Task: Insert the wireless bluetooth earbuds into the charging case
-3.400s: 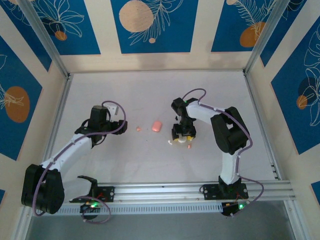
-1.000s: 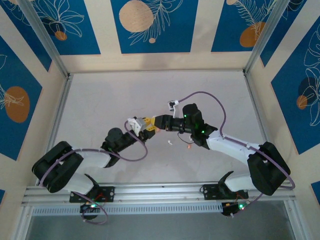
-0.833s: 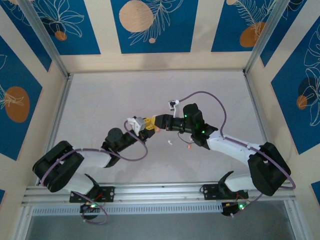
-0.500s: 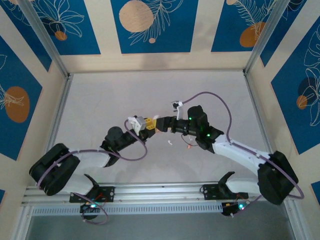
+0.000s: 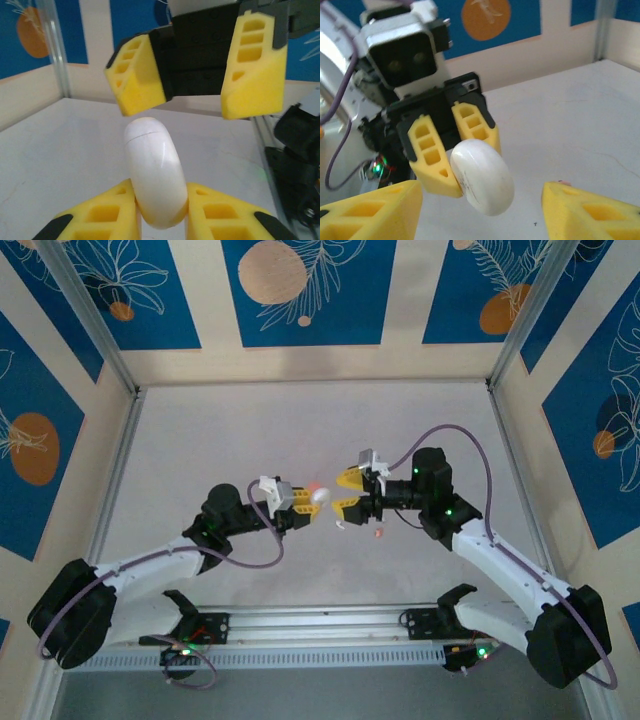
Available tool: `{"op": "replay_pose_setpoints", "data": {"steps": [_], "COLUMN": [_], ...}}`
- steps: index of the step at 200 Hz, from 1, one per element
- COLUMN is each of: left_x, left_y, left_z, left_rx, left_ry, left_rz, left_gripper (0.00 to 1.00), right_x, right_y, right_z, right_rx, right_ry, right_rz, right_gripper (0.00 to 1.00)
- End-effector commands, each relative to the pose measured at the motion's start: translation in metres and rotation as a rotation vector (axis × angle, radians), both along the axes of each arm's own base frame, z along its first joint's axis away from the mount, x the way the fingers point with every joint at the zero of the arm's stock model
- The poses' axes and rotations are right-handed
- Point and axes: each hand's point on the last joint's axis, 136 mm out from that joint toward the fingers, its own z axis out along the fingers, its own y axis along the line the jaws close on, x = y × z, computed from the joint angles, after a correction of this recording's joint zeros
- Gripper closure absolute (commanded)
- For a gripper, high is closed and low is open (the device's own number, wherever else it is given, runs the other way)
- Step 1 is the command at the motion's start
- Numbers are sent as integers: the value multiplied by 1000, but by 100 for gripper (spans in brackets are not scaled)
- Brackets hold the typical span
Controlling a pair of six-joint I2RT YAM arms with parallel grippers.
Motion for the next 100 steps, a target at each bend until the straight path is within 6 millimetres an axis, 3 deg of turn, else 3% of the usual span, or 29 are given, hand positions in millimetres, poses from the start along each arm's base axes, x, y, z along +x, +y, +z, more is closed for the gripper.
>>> {"op": "replay_pose_setpoints", "data": {"steps": [1, 100], "left_x": [-18, -34], "left_y": [-2, 0], "left_z": [16, 26], "left_rx": [-18, -44], "left_ry": [-47, -96], "left_rz": [-105, -174], "left_gripper": [79, 78], "right_x": [-24, -27], "right_y": [0, 13], "right_z": [7, 16], "right_rx": [6, 8], "right_ry": [-145, -56], "right_rz": [165, 341], "right_gripper": [35, 39]}}
